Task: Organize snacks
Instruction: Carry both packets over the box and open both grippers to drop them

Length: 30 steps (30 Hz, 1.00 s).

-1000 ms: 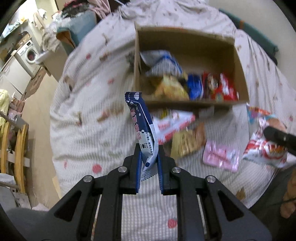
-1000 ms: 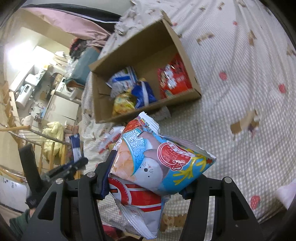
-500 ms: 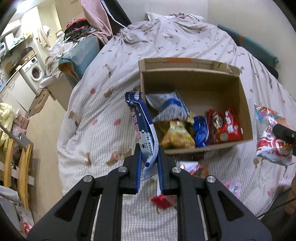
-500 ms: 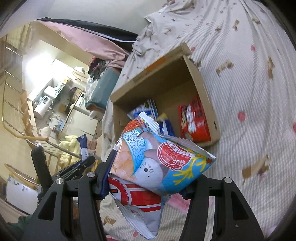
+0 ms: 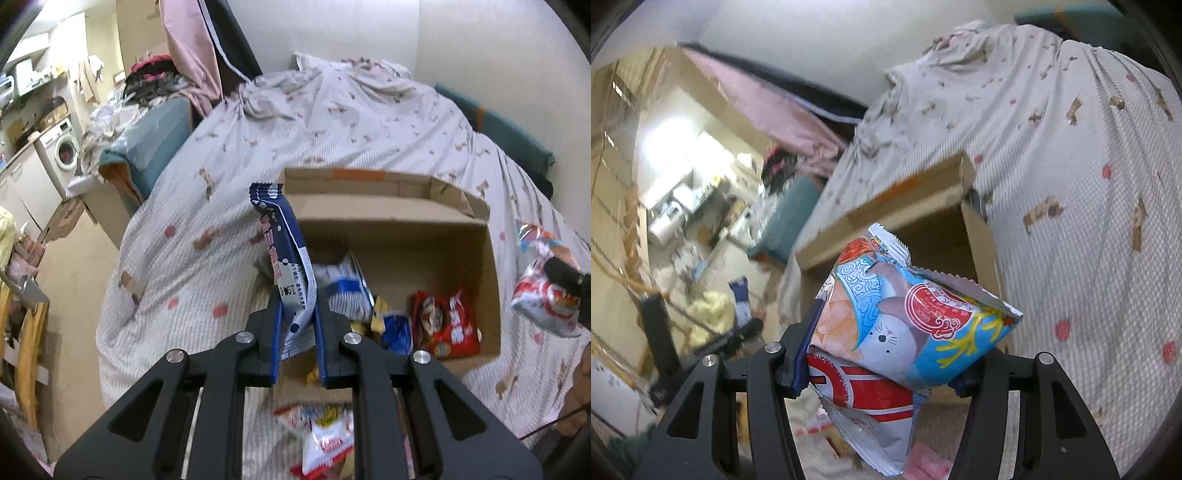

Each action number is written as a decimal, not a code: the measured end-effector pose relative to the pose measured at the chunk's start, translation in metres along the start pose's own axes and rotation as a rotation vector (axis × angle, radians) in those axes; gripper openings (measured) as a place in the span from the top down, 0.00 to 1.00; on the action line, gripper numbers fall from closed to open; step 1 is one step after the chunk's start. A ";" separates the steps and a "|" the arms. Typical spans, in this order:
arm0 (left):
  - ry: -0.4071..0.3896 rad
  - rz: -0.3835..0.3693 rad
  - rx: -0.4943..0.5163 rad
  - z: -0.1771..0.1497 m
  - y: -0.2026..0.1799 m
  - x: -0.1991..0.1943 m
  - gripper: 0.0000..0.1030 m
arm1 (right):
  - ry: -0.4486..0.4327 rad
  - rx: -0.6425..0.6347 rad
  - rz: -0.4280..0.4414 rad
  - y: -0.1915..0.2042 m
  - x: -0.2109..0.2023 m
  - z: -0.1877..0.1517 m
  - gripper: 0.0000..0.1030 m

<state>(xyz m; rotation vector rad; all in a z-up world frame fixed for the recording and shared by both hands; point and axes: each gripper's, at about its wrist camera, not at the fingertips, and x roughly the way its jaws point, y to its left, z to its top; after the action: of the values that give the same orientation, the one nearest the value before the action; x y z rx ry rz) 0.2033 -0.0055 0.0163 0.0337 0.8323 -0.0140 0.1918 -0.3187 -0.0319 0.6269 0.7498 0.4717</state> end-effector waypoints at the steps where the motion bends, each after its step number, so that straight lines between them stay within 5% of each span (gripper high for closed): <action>1: -0.006 -0.009 0.005 0.001 -0.001 0.003 0.88 | -0.008 0.002 -0.005 0.000 0.002 0.005 0.44; 18: 0.102 -0.107 0.077 -0.014 -0.024 0.073 0.87 | 0.186 -0.213 -0.169 0.020 0.116 0.003 0.41; 30: 0.140 -0.111 0.038 -0.020 -0.018 0.083 0.87 | 0.250 -0.277 -0.176 0.026 0.134 -0.011 0.41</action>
<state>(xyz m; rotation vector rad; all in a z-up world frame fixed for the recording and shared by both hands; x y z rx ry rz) 0.2439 -0.0232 -0.0595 0.0246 0.9729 -0.1329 0.2652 -0.2162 -0.0852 0.2424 0.9482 0.4862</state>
